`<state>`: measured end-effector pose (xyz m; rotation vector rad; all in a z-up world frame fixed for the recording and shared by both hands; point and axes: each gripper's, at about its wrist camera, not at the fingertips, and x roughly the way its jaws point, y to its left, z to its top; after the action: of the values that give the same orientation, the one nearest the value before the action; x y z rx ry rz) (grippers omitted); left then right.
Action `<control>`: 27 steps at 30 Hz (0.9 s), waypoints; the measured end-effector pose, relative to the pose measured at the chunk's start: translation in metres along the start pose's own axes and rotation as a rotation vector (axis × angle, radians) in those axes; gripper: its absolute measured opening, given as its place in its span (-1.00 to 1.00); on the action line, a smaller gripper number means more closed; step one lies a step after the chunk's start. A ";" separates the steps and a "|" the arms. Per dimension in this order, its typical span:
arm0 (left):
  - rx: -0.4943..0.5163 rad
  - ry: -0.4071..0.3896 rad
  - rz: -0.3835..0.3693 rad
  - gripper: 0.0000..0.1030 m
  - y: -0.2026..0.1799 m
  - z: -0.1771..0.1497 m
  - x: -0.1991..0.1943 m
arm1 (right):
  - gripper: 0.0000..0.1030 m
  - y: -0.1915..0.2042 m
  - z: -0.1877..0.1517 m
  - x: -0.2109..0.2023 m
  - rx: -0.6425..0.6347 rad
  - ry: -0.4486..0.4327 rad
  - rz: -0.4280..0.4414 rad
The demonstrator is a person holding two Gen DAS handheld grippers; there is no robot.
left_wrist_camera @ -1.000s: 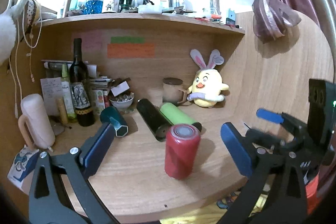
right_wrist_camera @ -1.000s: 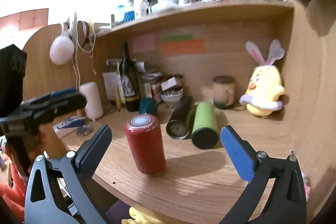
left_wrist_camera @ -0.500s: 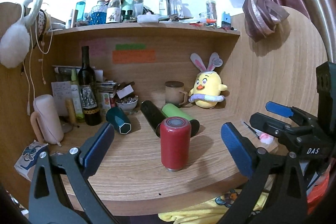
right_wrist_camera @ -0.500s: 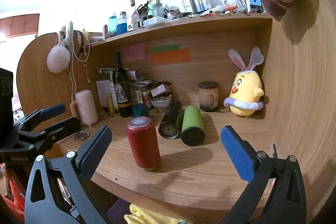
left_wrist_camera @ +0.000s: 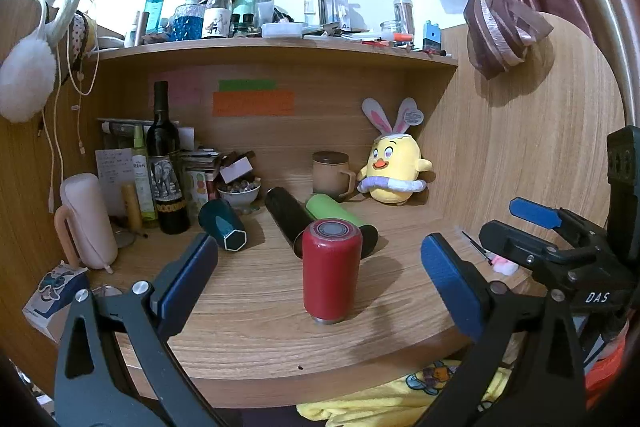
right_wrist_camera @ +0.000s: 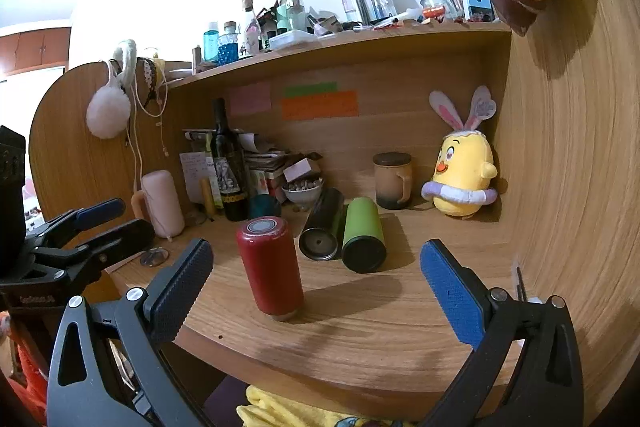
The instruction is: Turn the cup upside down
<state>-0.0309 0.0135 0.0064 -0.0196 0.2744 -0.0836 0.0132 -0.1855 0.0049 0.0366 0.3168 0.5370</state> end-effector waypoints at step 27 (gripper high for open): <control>0.007 -0.010 -0.001 1.00 -0.001 -0.001 -0.003 | 1.00 0.004 0.001 -0.006 -0.012 -0.010 0.003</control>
<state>-0.0342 0.0125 0.0066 -0.0134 0.2640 -0.0849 0.0072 -0.1848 0.0082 0.0278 0.3038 0.5413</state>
